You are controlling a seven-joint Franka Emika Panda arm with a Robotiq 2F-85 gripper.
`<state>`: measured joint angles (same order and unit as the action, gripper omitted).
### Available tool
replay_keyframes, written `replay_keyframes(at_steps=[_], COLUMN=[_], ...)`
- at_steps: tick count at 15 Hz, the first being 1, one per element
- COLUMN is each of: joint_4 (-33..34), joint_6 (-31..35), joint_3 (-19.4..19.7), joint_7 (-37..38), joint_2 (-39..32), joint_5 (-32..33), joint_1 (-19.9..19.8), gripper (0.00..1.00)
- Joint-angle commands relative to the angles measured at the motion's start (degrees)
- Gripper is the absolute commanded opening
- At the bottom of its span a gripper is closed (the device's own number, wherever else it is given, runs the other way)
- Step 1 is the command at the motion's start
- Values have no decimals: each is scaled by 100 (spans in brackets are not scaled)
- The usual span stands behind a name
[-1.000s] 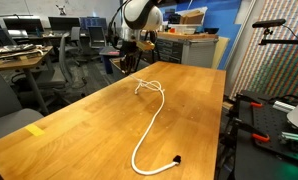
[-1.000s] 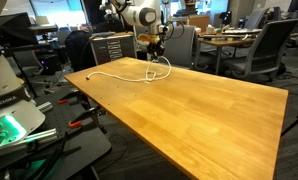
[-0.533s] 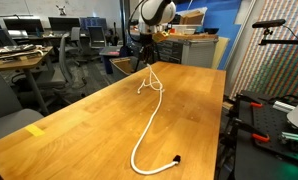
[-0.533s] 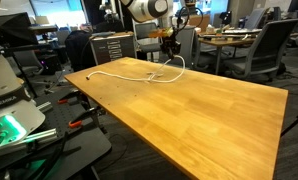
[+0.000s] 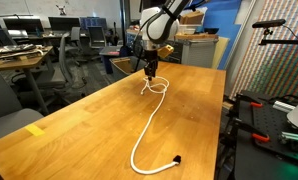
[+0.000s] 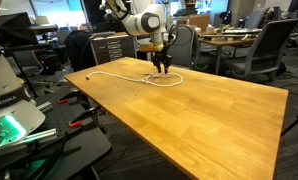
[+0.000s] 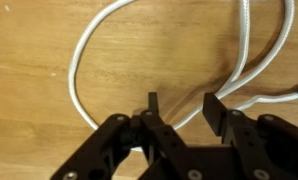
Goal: Pick the rope on the table
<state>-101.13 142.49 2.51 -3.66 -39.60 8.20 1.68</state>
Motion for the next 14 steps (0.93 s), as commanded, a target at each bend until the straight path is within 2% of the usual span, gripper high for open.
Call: replay_keyframes(at_steps=[1,3,4,7,11,14], joint_4=[-219,-233,-237,-273,-459,-464], joint_6=[542,817,992,1210,1138,1062], joint_3=[52,97,115,57,-111,-470], joint_7=[-64,-147,-259,-700,-1598,-2469], joint_2=[163,222,268,401,666,875], joint_5=[331,580,758,1171,1562,1488], joint_1=[128,189,219,216,104,-69], gripper=[83,98,100,100,100,100])
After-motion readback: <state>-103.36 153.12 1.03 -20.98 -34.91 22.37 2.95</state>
